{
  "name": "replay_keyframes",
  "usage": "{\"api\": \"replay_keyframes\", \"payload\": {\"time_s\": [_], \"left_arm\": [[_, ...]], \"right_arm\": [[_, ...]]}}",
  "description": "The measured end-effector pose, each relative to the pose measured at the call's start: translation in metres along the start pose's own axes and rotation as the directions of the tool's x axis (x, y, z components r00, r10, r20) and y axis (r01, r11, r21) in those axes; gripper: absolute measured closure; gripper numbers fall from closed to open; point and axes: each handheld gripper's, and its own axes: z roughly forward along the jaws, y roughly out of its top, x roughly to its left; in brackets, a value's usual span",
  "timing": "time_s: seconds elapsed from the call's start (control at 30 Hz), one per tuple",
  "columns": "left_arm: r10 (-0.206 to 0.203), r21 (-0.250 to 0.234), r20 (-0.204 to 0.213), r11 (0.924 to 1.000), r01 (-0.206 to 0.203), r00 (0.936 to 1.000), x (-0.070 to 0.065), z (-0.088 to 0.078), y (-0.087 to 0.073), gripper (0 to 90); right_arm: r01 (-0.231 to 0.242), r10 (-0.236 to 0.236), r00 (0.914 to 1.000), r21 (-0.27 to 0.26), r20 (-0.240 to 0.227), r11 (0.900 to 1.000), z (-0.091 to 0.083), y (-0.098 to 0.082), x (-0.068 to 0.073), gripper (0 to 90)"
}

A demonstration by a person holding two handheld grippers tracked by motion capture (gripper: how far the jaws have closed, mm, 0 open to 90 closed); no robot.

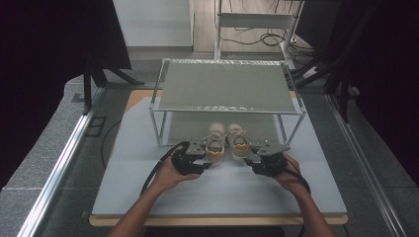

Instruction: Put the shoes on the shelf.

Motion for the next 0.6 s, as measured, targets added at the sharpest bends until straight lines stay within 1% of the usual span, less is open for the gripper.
{"api": "replay_keyframes", "payload": {"time_s": [0.03, 0.07, 0.1, 0.13, 0.17, 0.2, 0.23, 0.27, 0.3, 0.37, 0.43, 0.5, 0.6], "left_arm": [[-0.022, 0.002, -0.012, 0.9998, 0.022, 0.9997, 0.0, 0.005, 0.0, 56.2], [-0.022, 0.002, -0.012, 0.9998, 0.022, 0.9997, 0.0, 0.005, 0.0, 57.3], [-0.058, -0.028, 0.013, 0.9979, 0.058, 0.9982, 0.002, 0.005, 0.001, 58.3], [-0.058, -0.028, 0.013, 0.9979, 0.058, 0.9982, 0.002, 0.005, 0.001, 58.4], [-0.065, -0.033, -0.018, 0.9974, 0.065, 0.9977, 0.003, 0.006, 0.002, 57.9], [-0.065, -0.033, -0.018, 0.9974, 0.065, 0.9977, 0.003, 0.006, 0.002, 57.9], [-0.071, -0.031, -0.033, 0.997, 0.07, 0.9969, 0.004, 0.007, 0.003, 57.9], [-0.082, -0.035, -0.032, 0.9961, 0.081, 0.9961, 0.005, 0.008, 0.004, 57.3], [-0.102, -0.047, -0.04, 0.9939, 0.1, 0.994, 0.007, 0.009, 0.005, 56.6], [-0.105, -0.051, -0.043, 0.9934, 0.103, 0.9936, 0.008, 0.009, 0.006, 56.7], [-0.118, -0.063, -0.053, 0.9914, 0.115, 0.9915, 0.01, 0.01, 0.008, 57.1], [-0.134, -0.07, -0.045, 0.9889, 0.131, 0.9899, 0.013, 0.012, 0.011, 57.4], [-0.132, -0.062, -0.051, 0.9897, 0.129, 0.9899, 0.013, 0.015, 0.013, 56.7]], "right_arm": [[-0.011, 0.011, 0.9999, 0.008, 0.008, 1.0, 0.004, -0.001, -0.001, 55.5], [-0.011, 0.011, 0.9999, 0.008, 0.008, 1.0, 0.004, -0.001, -0.001, 55.5], [-0.034, 0.034, 0.9994, 0.002, 0.005, 0.999, 0.007, -0.002, -0.003, 58.4], [-0.034, 0.034, 0.9994, 0.002, 0.005, 0.999, 0.007, -0.002, -0.003, 58.4], [-0.058, 0.058, 0.9983, -0.007, 0.009, 0.998, 0.009, -0.002, -0.004, 59.4], [-0.058, 0.058, 0.9983, -0.007, 0.009, 0.998, 0.009, -0.002, -0.004, 59.4], [-0.064, 0.065, 0.9979, -0.013, 0.008, 0.998, 0.01, -0.002, -0.004, 59.7], [-0.077, 0.077, 0.997, -0.019, 0.003, 0.997, 0.01, -0.001, -0.005, 59.7], [-0.084, 0.084, 0.9964, -0.024, -0.002, 0.996, 0.011, -0.001, -0.006, 59.6], [-0.085, 0.085, 0.9964, -0.021, -0.002, 0.996, 0.011, 0.0, -0.006, 59.6], [-0.08, 0.08, 0.9968, -0.023, 0.004, 0.997, 0.013, 0.001, -0.004, 59.8], [-0.08, 0.08, 0.9968, -0.022, 0.004, 0.997, 0.015, 0.003, -0.004, 60.3], [-0.077, 0.077, 0.9971, -0.023, 0.002, 0.997, 0.017, 0.005, -0.004, 60.4]]}}
